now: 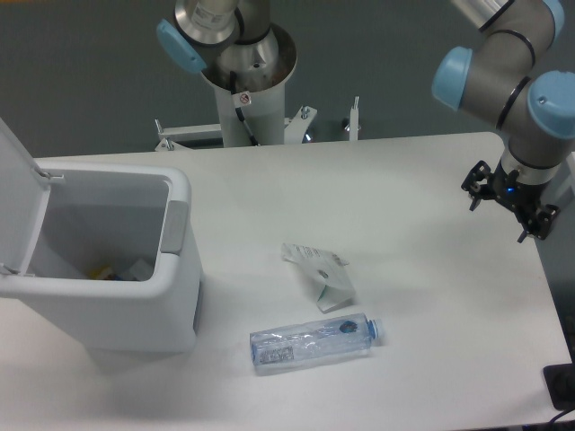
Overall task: Place the trash in the trash can
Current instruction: 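Move the gripper over the crumpled white paper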
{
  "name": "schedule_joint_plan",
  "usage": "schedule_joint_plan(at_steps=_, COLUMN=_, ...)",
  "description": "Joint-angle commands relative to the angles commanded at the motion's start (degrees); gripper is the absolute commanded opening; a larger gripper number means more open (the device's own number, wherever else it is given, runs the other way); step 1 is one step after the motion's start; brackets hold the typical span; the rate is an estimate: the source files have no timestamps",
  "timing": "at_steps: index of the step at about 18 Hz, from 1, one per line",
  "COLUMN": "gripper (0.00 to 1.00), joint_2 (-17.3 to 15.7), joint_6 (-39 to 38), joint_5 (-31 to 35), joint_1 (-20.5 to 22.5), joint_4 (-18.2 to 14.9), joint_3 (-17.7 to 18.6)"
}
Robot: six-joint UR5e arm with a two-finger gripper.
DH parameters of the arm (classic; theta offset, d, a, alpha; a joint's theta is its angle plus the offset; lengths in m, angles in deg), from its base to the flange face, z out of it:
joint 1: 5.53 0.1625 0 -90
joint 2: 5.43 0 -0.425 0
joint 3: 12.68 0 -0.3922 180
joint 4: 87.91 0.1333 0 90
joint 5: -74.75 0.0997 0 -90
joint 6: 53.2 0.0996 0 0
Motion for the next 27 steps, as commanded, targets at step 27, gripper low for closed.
schedule_joint_plan(at_steps=27, gripper=1.0, joint_2=-5.71, joint_6=-32.94, joint_5=-1.85, joint_1=-18.8, joint_4=-0.62, joint_3=12.82)
